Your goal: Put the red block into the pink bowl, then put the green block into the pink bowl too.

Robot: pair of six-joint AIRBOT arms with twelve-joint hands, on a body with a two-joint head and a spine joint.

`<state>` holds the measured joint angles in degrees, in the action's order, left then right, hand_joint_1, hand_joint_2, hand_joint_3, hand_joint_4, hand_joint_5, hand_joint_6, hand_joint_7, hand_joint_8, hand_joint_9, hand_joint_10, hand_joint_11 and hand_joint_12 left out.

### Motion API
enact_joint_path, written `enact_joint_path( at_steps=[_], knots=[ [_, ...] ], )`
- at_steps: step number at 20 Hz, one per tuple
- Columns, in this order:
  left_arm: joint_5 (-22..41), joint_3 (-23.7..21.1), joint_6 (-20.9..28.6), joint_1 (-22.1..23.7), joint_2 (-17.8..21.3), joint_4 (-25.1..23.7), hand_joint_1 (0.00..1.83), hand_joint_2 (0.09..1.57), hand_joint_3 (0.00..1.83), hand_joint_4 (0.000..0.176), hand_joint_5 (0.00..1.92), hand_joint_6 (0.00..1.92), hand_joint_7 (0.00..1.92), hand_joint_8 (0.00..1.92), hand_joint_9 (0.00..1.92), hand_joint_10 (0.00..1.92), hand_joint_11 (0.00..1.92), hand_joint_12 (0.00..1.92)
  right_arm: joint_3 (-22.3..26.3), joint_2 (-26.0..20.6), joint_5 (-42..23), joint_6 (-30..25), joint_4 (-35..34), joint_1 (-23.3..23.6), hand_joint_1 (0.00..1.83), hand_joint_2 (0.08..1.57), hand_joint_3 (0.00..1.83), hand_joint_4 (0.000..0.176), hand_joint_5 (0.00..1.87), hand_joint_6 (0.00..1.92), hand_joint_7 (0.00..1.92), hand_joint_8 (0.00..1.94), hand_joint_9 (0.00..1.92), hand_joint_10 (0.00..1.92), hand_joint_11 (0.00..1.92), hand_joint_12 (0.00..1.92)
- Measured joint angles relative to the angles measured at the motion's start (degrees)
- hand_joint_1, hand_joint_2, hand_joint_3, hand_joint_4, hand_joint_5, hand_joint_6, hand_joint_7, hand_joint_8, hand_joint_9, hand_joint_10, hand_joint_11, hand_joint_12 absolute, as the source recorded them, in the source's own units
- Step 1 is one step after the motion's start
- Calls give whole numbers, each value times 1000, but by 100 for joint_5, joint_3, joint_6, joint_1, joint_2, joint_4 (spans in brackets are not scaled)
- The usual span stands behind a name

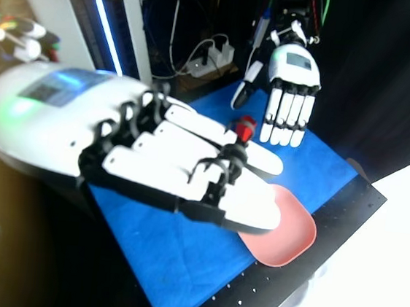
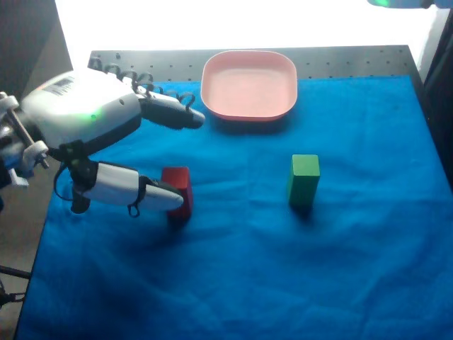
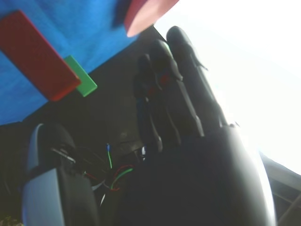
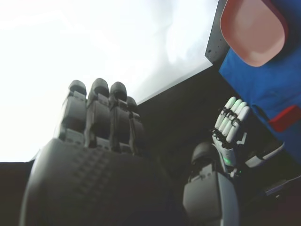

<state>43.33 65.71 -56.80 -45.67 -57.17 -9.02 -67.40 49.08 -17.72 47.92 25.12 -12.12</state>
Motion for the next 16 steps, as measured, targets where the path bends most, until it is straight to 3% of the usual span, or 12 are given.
enact_joint_path(
  at_steps=[3,7,8,13,16],
  knots=[
    [-39,101,210,-24,-94,-13,738,868,0,0,711,8,865,8,870,17,645,195,-13,0,0,0,-2,0,0,1024,0,0,145,1,294,3,203,4,0,321],
    [0,105,240,-63,-122,-4,732,881,0,0,724,0,900,2,910,4,474,675,-24,0,9,0,-2,-42,0,1011,0,0,144,0,295,2,200,2,0,324],
    [20,125,254,-63,-157,-4,745,880,0,0,733,3,903,2,910,3,472,707,-24,0,0,0,-2,-42,0,1015,0,0,143,0,294,1,195,0,0,326],
    [17,225,396,-101,-271,4,737,908,3,0,821,12,981,16,996,27,593,808,-37,0,-2,0,-4,-42,0,1007,0,0,143,1,305,3,202,0,0,355],
    [20,225,404,-101,-273,-17,847,952,0,0,924,12,1096,26,1088,39,623,1020,-35,0,-2,0,-4,-42,0,1024,7,0,131,0,285,0,185,0,0,318]
  ],
)
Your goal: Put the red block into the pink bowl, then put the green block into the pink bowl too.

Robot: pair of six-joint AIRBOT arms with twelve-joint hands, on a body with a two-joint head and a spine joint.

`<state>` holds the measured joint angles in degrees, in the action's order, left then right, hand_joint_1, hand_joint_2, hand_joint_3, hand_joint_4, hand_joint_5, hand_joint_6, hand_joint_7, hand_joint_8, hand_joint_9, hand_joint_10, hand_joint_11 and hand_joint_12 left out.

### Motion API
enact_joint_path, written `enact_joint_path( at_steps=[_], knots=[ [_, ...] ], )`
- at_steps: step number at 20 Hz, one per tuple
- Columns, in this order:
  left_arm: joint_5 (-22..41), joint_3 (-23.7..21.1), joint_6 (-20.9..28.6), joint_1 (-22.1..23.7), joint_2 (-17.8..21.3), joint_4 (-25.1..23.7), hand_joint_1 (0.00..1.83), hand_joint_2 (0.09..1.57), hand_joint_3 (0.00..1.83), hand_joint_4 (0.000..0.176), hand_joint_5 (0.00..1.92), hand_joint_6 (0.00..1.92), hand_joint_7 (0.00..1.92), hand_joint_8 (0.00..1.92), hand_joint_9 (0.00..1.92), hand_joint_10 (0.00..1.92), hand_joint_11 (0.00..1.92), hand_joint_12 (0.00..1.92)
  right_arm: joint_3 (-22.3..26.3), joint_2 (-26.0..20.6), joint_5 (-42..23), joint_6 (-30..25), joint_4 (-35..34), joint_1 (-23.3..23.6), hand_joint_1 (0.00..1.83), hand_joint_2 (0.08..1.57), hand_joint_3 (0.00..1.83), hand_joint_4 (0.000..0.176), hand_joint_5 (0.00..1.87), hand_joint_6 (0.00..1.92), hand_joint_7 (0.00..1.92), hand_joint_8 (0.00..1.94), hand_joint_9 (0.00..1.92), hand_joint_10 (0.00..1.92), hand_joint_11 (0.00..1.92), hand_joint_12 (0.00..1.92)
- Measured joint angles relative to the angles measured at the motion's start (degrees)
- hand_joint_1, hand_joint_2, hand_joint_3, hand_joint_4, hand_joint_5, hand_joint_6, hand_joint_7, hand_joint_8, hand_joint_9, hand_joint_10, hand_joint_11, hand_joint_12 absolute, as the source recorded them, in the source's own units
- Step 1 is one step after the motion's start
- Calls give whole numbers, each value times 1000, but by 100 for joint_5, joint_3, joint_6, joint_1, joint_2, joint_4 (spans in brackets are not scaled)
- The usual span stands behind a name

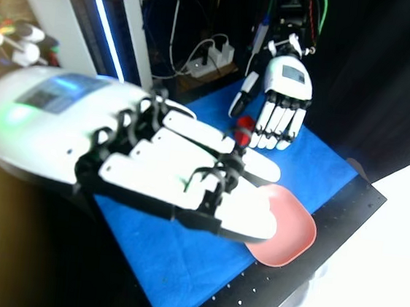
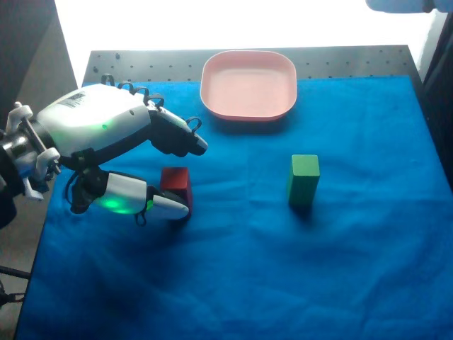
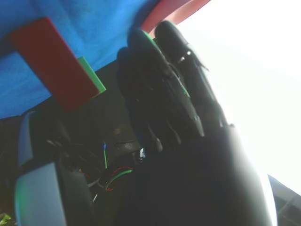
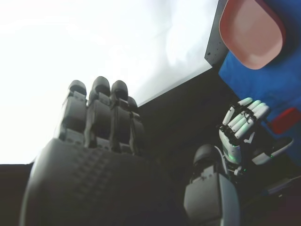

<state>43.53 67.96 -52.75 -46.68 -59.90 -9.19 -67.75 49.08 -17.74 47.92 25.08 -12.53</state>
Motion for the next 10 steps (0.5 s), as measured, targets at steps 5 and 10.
enact_joint_path(
  at_steps=[5,10],
  knots=[
    [7,0,4,-7,0,50,1058,996,1,0,979,6,1141,10,1133,52,591,1163,-2,0,0,0,0,0,0,1012,0,0,134,2,297,5,184,1,0,316],
    [15,0,7,-46,-2,70,1270,1085,2,0,958,835,1122,932,1224,384,805,1320,-7,0,0,0,-2,0,0,1009,0,0,134,0,296,1,203,5,0,323]
  ],
)
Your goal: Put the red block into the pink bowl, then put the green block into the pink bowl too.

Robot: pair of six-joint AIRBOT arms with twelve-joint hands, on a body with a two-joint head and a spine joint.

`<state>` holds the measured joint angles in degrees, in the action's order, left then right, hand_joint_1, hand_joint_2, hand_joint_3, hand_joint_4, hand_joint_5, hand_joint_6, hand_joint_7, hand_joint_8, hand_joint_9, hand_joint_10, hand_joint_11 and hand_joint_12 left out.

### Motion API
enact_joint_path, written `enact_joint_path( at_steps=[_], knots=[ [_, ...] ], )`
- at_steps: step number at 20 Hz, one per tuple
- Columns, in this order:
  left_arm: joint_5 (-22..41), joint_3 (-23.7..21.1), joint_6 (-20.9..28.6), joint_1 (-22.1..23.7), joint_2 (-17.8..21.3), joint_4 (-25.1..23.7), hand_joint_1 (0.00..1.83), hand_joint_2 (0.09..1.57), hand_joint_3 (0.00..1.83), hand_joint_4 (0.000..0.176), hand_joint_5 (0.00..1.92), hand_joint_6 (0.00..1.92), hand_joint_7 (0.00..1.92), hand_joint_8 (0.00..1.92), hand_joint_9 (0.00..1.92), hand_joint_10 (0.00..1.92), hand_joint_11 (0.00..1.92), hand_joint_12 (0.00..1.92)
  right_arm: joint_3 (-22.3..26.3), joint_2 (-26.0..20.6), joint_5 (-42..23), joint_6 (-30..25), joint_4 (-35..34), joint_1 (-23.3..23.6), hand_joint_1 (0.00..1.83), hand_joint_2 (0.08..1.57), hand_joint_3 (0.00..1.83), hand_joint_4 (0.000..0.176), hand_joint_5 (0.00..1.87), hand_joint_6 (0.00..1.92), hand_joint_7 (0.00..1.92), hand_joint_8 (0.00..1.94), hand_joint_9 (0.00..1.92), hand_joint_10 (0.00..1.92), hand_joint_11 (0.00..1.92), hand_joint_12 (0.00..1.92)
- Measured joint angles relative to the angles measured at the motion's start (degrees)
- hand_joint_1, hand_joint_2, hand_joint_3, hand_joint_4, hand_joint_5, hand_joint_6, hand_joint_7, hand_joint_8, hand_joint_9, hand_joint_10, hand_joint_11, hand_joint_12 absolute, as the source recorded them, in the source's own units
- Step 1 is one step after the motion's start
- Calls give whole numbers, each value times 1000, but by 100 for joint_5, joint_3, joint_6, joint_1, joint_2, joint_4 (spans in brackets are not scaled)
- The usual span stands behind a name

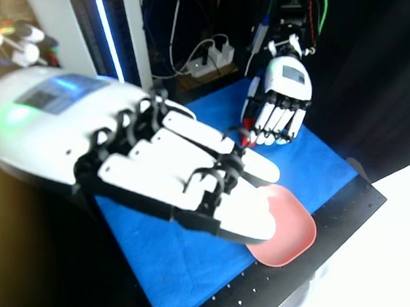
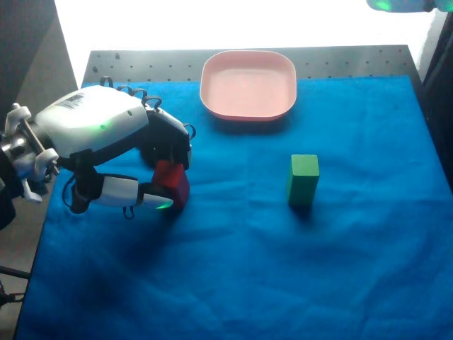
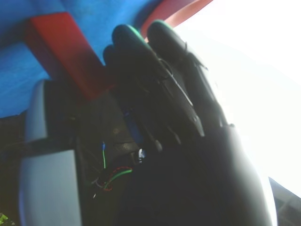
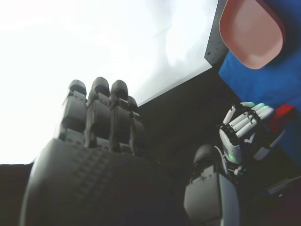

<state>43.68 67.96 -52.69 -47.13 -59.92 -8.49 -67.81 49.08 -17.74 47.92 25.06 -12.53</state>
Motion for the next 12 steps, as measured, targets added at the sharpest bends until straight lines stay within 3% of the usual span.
enact_joint_path(
  at_steps=[2,4,9,11,12],
  knots=[
    [-9,20,2,0,-35,33,1281,1074,0,0,1016,701,1133,951,1224,656,906,1333,-2,0,0,0,-20,0,0,1006,0,0,135,0,304,2,200,2,0,347],
    [9,55,31,0,-66,44,1255,1085,3,0,996,800,1094,957,1114,630,818,1275,-2,0,0,0,-22,0,0,1014,1,0,148,1,324,4,204,1,0,419],
    [15,168,144,2,-70,79,1271,1083,0,0,974,815,1126,928,1164,584,870,1213,-2,0,0,0,-37,0,0,1038,4,0,155,1,330,2,211,7,0,399],
    [35,247,151,33,-70,240,1273,1096,2,0,987,750,1059,1080,1061,797,758,1370,-2,13,0,0,-39,0,0,1036,0,0,149,2,323,3,230,9,0,353],
    [66,295,153,59,-72,271,1273,1096,2,0,987,750,1059,1080,1061,797,758,1370,-2,17,0,0,-39,0,0,1036,0,0,149,2,323,3,230,9,0,353]
  ],
)
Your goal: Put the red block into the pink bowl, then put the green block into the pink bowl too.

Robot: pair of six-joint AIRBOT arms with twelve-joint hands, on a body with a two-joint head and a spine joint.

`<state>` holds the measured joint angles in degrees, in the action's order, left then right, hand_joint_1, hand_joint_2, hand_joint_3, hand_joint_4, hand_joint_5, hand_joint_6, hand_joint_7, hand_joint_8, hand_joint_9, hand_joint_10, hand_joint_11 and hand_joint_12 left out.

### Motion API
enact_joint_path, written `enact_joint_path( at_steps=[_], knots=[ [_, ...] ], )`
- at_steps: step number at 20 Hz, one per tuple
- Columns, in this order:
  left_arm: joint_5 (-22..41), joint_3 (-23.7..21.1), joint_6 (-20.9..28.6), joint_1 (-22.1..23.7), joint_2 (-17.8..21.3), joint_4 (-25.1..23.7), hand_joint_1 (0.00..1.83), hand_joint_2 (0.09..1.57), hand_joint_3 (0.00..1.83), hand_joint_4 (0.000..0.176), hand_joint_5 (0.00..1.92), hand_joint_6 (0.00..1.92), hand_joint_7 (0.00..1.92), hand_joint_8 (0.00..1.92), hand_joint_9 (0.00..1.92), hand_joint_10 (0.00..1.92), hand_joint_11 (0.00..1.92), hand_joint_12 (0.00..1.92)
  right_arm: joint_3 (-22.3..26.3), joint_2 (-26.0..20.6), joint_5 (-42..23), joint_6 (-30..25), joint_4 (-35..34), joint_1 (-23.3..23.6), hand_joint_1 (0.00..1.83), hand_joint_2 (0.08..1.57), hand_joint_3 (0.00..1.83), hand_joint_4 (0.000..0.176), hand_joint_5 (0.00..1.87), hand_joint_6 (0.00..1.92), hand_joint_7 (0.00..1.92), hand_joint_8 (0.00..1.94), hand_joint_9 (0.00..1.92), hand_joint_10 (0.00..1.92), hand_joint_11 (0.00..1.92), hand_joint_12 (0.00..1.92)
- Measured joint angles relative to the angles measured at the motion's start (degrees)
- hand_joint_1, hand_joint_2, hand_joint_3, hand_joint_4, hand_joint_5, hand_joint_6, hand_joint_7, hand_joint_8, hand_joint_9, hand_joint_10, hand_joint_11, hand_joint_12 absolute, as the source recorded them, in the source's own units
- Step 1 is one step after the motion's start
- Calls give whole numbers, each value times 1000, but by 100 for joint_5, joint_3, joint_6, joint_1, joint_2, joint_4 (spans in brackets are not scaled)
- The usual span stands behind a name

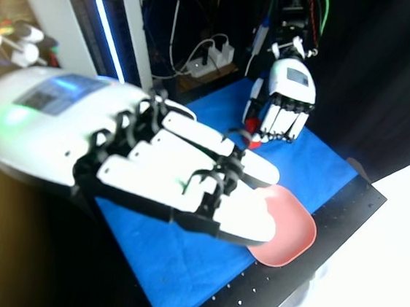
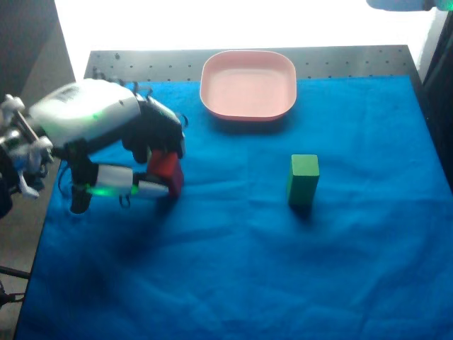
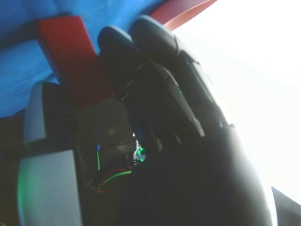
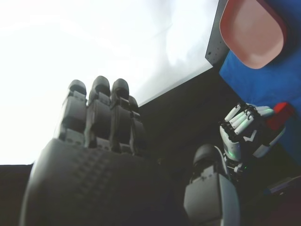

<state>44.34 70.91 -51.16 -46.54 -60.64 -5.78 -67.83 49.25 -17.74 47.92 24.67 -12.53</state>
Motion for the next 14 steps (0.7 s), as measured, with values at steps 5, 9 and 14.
enact_joint_path(
  at_steps=[5,9,14],
  knots=[
    [98,219,-7,487,22,94,1261,1084,0,0,1100,580,1038,1088,1077,532,721,1211,-4,17,-9,0,-44,-28,0,1078,1,0,153,1,301,1,281,7,0,447],
    [-186,437,-4,944,20,-125,1263,1083,0,0,1106,556,1028,1114,954,657,595,1267,-42,142,0,0,-107,-170,0,1074,0,0,136,0,272,1,263,1,0,459],
    [-413,804,-4,1335,-160,-184,1284,1060,0,0,1071,629,1156,898,1111,817,868,1352,-210,372,-214,0,-402,-531,0,1063,0,0,71,0,196,2,106,1,0,149]
  ],
)
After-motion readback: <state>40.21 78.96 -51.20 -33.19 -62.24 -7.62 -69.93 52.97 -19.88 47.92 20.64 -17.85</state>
